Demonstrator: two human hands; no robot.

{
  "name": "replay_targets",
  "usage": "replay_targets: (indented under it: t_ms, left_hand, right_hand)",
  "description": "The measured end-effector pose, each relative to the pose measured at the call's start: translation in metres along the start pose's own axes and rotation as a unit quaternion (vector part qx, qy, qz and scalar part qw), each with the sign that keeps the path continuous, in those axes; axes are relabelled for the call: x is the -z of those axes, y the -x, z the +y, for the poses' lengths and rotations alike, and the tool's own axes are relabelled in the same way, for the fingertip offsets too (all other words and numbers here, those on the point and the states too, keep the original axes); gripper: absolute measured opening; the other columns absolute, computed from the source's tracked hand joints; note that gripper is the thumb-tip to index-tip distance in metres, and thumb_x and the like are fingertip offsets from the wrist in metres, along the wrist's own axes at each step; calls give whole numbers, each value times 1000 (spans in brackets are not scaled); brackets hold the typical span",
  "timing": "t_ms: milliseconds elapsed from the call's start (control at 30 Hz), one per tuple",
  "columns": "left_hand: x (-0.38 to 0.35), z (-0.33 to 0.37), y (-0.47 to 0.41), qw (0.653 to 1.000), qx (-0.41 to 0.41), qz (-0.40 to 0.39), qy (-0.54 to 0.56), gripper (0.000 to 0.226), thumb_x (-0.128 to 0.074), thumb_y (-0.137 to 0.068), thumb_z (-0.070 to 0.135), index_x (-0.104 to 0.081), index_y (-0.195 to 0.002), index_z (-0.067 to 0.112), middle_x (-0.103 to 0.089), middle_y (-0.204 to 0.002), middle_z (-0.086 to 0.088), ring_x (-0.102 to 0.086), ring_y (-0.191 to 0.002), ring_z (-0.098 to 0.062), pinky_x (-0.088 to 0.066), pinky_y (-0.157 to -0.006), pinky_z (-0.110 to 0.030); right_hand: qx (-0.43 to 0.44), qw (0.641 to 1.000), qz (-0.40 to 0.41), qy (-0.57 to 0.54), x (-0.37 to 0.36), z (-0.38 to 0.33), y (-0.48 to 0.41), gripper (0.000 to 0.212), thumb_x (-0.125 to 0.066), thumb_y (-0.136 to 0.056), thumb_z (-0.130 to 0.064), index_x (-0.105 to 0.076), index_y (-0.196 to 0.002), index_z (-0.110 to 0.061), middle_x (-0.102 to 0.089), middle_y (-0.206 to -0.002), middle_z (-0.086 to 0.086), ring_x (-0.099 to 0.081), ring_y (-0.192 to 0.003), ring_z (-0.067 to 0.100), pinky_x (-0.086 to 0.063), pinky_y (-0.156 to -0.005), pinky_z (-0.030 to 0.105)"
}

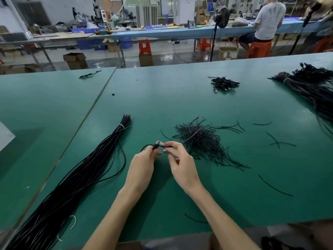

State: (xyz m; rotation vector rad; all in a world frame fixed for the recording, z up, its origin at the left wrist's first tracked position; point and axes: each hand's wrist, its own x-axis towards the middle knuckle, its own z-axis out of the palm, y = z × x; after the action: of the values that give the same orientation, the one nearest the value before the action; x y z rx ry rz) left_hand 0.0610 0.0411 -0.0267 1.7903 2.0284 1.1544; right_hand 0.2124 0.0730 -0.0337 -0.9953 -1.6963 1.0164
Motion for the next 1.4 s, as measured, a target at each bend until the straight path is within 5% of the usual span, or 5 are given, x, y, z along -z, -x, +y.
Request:
replay_targets:
  t_ms: [167, 433, 633, 1000, 1400]
  left_hand:
    - [-13, 12, -8, 938, 149, 74, 306, 30, -49, -109, 21, -75, -99, 9, -79, -94, -3, -76, -92, -20, -60, -90, -39]
    - [-2, -3, -15, 678, 218, 64, 699, 43, -41, -110, 27, -59, -126, -8, -71, -126, -15, -68, -119, -23, -58, -92, -29]
    - [5, -8, -20, 563, 236, 53, 790, 24, -53, -100, 26, -61, -106, 4, -62, -75, 7, -60, -63, -5, -55, -64, -19]
    - [10, -3, -8, 700, 180, -65, 688, 46, -42, -107, 33, -57, -66, 18, -31, -54, 10, -27, -46, -6, -33, -46, -18]
    - [-2, -3, -3, 798, 126, -138, 573, 39, -56, -96, 48, -57, -69, 20, -33, -58, 6, -27, -52, -10, -37, -55, -19]
  right_hand:
    - [48, 992, -66, 92, -4, 3, -1, 55, -53, -97, -2, -55, -142, -34, -61, -131, -35, -56, -120, 2, -55, -93, 31]
    - [49, 980, -80, 176, -7, 6, -1, 37, -59, -100, -22, -61, -133, -40, -49, -108, -14, -48, -101, 5, -51, -86, 30]
    - [-14, 994, -78, 71, -3, 5, -2, 21, -54, -104, -39, -69, -91, -33, -69, -72, -10, -59, -72, 8, -49, -71, 33]
    - [-38, 997, -60, 37, 1, 6, 0, 38, -60, -100, -28, -58, -138, -35, -70, -55, -5, -40, -36, 7, -42, -50, 13]
    - [-47, 998, -40, -32, 3, -5, 0, 20, -64, -102, -27, -73, -117, -16, -74, -93, -3, -67, -49, 21, -43, -43, 17]
